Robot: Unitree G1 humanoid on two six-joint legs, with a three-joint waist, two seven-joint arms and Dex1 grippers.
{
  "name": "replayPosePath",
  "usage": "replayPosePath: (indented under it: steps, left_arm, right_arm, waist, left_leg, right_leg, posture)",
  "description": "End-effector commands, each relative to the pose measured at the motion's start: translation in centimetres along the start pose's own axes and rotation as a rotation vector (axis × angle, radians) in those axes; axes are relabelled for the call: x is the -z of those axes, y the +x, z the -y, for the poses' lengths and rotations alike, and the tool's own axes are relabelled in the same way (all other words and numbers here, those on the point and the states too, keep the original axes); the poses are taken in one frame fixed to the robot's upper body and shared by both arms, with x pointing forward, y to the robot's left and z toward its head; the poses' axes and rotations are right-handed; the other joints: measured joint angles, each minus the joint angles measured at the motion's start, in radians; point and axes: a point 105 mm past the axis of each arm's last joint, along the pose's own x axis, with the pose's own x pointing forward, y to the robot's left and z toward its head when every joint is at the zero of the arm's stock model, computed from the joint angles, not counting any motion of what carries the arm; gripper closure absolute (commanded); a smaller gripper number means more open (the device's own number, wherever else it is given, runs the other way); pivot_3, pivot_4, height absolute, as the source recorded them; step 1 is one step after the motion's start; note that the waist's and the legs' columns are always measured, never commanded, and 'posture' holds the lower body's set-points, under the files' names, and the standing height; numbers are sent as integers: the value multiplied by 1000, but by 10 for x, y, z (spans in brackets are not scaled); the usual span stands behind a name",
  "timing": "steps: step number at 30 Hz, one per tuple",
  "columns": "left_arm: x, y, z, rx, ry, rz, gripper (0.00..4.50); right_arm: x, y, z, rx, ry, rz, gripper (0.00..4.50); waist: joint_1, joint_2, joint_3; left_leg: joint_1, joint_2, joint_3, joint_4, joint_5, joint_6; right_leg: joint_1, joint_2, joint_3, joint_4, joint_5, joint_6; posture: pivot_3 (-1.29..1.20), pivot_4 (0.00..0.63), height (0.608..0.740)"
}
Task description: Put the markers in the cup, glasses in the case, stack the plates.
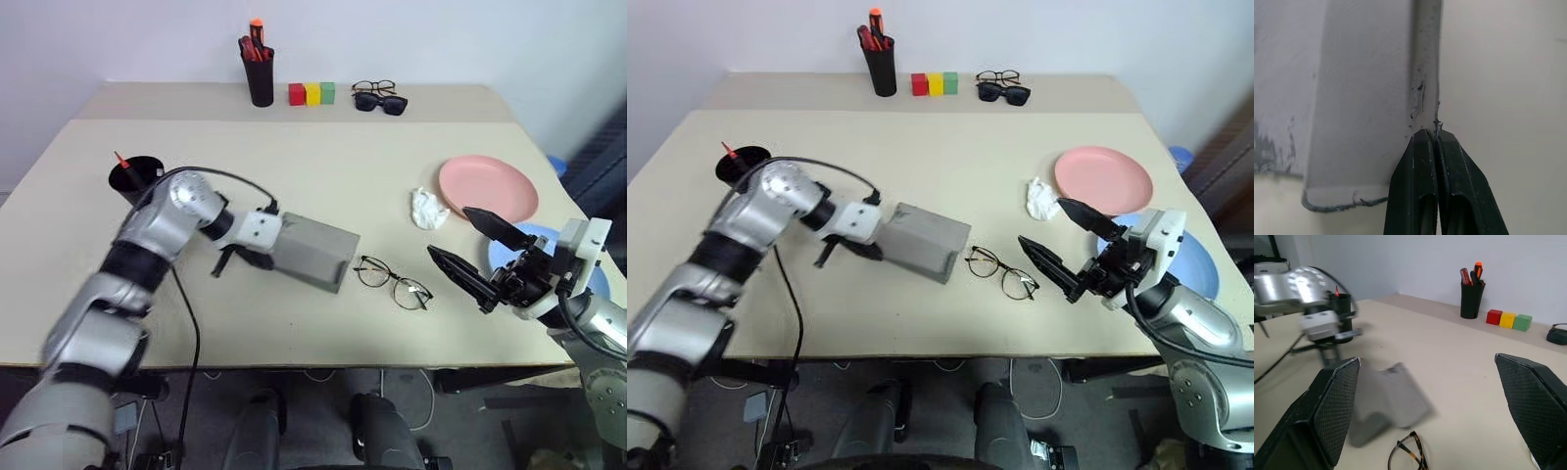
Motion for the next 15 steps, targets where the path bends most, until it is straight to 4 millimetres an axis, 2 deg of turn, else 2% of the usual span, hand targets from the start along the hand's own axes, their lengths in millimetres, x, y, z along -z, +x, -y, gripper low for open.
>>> replayPosePath:
  steps: [1, 3, 5, 9, 15]
  left_arm:
    - [-16, 7, 27, 97, 12, -2, 4450]
    - [-21, 11, 25, 87, -5, -25, 4450]
    - [-27, 19, 14, 36, -15, -55, 4450]
    - [-55, 33, -7, -15, -66, -20, 4450]
    - [-83, 52, -40, -97, -142, 1, 4450]
  right_arm:
    - [-5, 2, 2, -15, -27, 22, 0]
    - [-5, 3, 4, -19, -28, 20, 0]
    - [-4, 4, 5, -21, -29, 19, 0]
    - [-5, 2, 6, -20, -38, 14, 0]
    - [-9, -7, 7, 14, -58, 0, 0]
  waist:
    - [2, 1, -1]
    - [11, 2, -1]
    - [21, 2, -2]
    - [41, 2, -1]
    - [50, 2, -1]
  left_leg:
    - [0, 1, 0, 0, 0, 0]
    - [0, 1, 0, 1, 0, 0]
    - [0, 1, 1, 2, 0, 0]
    - [-2, 1, 2, 4, 0, 0]
    - [-3, 1, 2, 3, 0, 0]
  right_leg:
    - [0, 1, 0, 0, 0, -2]
    - [1, 1, 0, 0, 0, -2]
    - [1, 1, 0, -1, 0, -2]
    - [1, 1, -1, -1, 0, -2]
    - [0, 2, -1, -1, 0, -2]
  posture:
    - [0, 150, 740]
    - [0, 150, 740]
    - [0, 150, 740]
    - [0, 150, 740]
    - [0, 150, 740]
